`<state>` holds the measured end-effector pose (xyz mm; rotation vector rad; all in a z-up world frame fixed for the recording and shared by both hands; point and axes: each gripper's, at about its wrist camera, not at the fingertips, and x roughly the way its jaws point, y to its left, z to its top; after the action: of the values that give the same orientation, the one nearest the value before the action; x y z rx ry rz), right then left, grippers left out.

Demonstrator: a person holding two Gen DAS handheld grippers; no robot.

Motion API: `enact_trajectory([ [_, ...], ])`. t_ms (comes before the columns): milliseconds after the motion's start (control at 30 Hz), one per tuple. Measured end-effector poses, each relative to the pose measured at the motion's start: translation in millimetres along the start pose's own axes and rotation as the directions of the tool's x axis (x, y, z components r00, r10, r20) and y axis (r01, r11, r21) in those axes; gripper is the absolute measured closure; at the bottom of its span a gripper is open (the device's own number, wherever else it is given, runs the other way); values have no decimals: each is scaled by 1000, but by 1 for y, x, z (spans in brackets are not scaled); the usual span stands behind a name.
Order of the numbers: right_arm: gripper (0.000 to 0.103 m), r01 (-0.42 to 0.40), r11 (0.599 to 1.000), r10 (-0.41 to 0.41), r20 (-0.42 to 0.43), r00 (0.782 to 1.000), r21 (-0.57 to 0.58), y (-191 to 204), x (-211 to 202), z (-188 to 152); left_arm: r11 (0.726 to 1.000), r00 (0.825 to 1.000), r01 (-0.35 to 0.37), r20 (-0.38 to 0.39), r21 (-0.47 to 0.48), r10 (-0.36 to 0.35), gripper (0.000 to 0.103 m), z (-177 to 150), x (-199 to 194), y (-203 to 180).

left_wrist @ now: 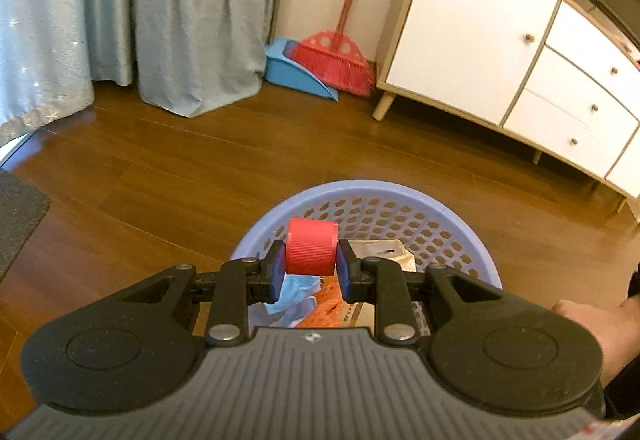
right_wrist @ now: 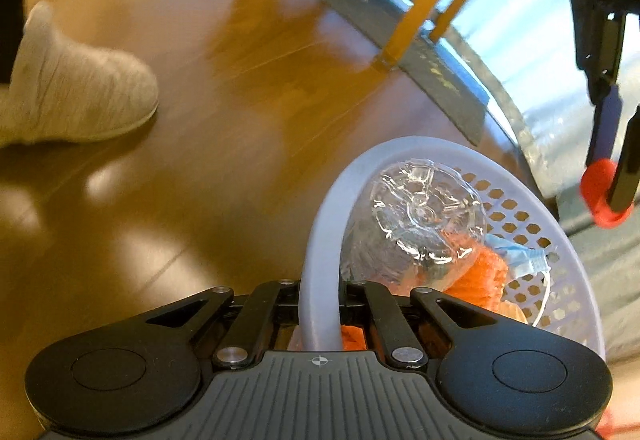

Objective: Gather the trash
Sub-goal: 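Carry the red cap with the left gripper over the wastebasket and release it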

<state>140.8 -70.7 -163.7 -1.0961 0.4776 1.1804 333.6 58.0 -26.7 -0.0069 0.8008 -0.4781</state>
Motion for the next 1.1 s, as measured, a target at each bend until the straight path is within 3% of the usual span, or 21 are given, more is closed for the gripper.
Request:
enact_trajectory([
  [367,102,86,961,-102,49,994,262,-20,-17,-6,999,993,22,-115,49,-16,80,13,56,-28],
  [500,102,89,947,-116,69,991,308,-18,-22,-7,996,990,52,-137,79,-41,66,11,66,-47],
  [800,100,112,930,-149,81,985,351,-7,-31,-10,999,994,-9,-112,41,13,59,14,38,-34],
  [1100,95,111,915,-128,19,992,387,1,-41,-10,997,990,-72,-120,-3,71,50,5,7,-13],
])
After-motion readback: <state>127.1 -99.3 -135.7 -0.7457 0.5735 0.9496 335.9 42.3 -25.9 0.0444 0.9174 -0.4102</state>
